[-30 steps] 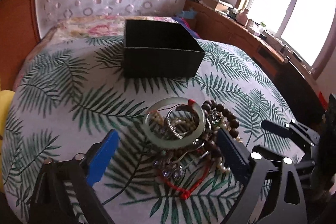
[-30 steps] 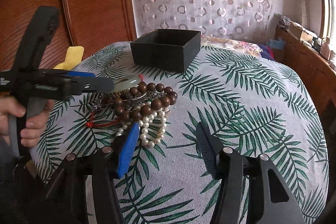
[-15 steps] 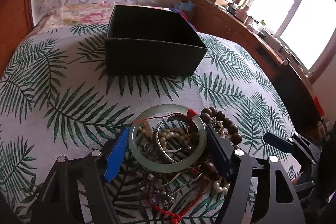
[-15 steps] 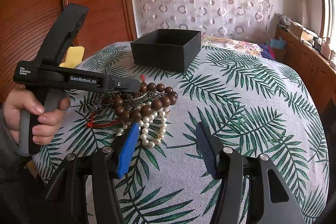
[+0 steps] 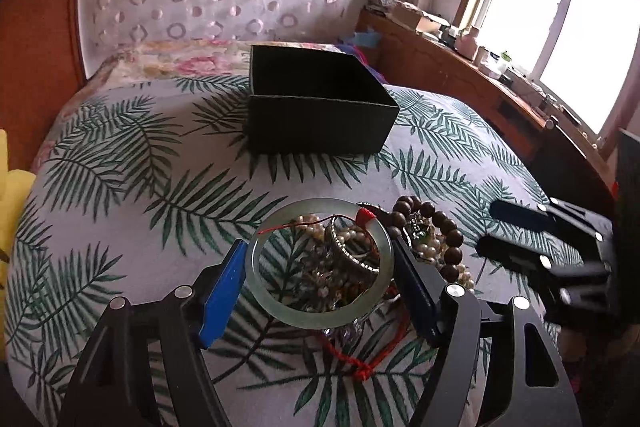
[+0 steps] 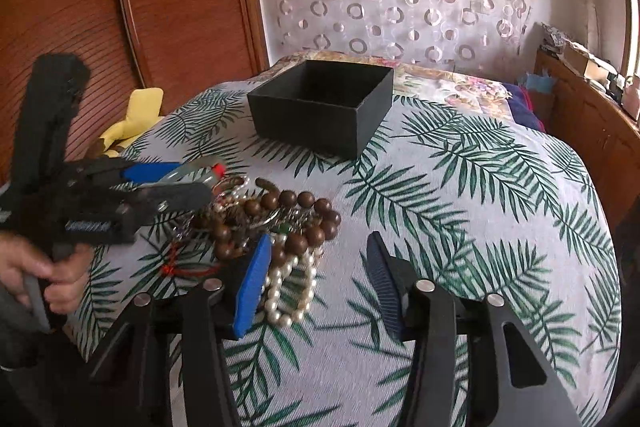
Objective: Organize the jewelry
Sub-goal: 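Grasp the jade bangle with the left tool while the right tool grasps the brown bead bracelet, then carry the bangle and bead bracelet into the black box and open both tools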
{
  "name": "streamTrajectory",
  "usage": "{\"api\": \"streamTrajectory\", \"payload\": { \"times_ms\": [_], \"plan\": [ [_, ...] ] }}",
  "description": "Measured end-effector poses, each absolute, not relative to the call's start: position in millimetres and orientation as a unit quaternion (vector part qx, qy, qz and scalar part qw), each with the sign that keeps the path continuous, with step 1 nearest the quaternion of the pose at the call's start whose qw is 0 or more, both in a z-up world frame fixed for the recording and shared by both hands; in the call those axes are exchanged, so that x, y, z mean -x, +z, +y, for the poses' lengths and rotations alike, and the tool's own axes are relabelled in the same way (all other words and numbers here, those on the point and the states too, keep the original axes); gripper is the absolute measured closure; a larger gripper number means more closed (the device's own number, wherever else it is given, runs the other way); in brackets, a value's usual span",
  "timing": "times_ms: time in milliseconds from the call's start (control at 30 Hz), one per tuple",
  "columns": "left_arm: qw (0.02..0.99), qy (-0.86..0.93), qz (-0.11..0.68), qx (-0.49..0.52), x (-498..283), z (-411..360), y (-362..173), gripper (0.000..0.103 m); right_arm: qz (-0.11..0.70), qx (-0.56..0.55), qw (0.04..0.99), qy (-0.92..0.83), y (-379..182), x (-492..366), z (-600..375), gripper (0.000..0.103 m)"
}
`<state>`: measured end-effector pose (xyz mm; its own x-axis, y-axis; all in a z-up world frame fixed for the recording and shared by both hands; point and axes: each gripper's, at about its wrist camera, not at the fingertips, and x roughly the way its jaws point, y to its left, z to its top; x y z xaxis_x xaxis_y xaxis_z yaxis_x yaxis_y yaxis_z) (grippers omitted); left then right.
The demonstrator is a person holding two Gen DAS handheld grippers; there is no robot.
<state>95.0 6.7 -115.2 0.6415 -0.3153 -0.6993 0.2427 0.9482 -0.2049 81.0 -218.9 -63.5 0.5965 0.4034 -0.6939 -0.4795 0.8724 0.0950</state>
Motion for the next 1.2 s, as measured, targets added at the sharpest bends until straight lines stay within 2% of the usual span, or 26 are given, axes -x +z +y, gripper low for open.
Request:
{"api": "streamTrajectory", "payload": {
  "times_ms": [467, 533, 600, 700, 900, 1200],
  "plan": [
    [0.914, -0.146, 0.374, 0.054, -79, 22, -112, 0.034, 0.442, 0.0, 0.857, 0.264, -85, -113, -211, 0.057],
    [0.915, -0.146, 0.372, 0.055, -78, 23, -111, 0.034, 0.446, -0.007, 0.853, 0.27, -85, -114, -209, 0.063],
    [0.915, -0.146, 0.372, 0.055, -78, 23, -112, 0.034, 0.446, -0.013, 0.851, 0.277, -84, -115, -208, 0.077],
    [0.916, -0.145, 0.371, 0.054, -77, 24, -111, 0.034, 0.441, -0.008, 0.852, 0.281, -81, -115, -203, 0.088],
    [0.917, -0.146, 0.367, 0.051, -74, 25, -110, 0.034, 0.416, 0.001, 0.862, 0.291, -67, -111, -204, 0.088],
    [0.922, -0.141, 0.357, 0.047, -71, 26, -103, 0.034, 0.356, 0.023, 0.88, 0.314, -17, -102, -200, 0.088]
  ]
}}
